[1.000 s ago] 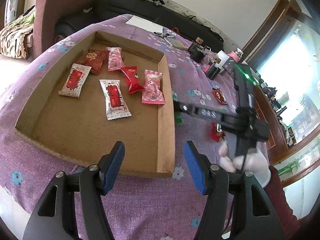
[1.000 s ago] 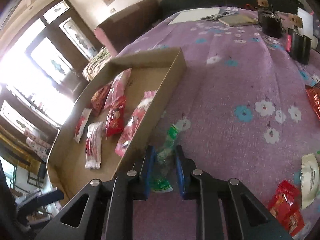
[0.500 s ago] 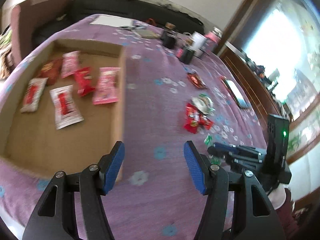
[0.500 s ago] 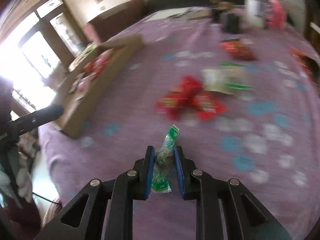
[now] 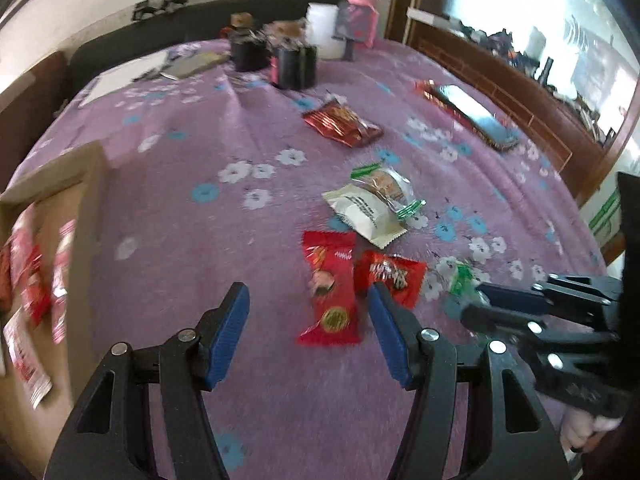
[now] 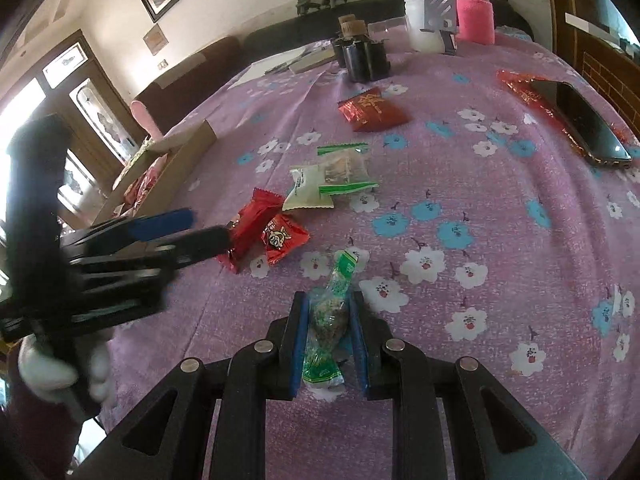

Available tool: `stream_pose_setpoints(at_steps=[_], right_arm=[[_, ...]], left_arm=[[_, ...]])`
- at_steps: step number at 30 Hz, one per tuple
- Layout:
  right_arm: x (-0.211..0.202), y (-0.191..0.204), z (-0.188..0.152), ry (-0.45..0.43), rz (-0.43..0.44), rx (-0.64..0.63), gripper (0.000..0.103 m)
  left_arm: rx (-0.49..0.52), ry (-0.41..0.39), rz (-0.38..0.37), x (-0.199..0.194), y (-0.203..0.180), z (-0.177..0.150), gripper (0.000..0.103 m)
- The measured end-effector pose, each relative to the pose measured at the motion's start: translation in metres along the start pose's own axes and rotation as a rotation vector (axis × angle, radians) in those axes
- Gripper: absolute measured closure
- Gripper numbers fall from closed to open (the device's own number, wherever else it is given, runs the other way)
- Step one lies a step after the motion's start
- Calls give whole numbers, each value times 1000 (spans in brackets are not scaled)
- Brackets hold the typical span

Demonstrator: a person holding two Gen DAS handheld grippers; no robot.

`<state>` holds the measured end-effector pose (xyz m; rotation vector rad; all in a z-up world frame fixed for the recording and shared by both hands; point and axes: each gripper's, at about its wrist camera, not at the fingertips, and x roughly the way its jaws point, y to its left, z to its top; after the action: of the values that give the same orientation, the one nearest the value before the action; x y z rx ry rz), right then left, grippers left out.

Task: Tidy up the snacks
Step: 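Grasp the red candy bar with the left gripper while the right holds the green candy, then carry the red bar and green candy into the cardboard box and release both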

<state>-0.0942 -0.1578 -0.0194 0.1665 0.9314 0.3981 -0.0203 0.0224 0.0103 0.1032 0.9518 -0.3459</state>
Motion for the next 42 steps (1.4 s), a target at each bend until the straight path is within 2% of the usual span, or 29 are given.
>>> stream_pose_setpoints(at_steps=[7,8,9,11,15,19,26,30,33,36,39,42], right_arm=[[5,7,0,3,-2,-11,81],[5,7,0,3,-2,-11,81],[5,8,0,4,-3,-12,81],[5,8,0,4,-7,-14,80],[6,13,-1,9,-34,-42,81],[2,20,-6,16,-43,-66,83],[-7,39,-10,5,-17,-84,83],[-16,67,-1,-28,53,-103,83],[-21,98,12,-62,139,-137,83],[-20,131,27,-89,237,-171,83],[-5,169,48,-76,331,-175,83],[11,206,62,-67,361,-205,83]], left_arm=[[33,-9,8,11,-8,5,43],[45,-13,26,11,-10,3,51],[60,-18,45,11,-13,3,66],[67,-16,32,10,-16,3,86],[55,-5,21,5,-17,-1,87],[6,-22,-22,-8,-11,-7,86],[-109,-121,-93,-64,10,-24,86],[-187,-204,-88,-104,35,-41,86],[-265,-262,-66,-137,62,-60,86],[-363,-298,-4,-163,99,-78,86],[-482,-337,53,-190,142,-99,86],[-559,-370,135,-210,177,-117,86]])
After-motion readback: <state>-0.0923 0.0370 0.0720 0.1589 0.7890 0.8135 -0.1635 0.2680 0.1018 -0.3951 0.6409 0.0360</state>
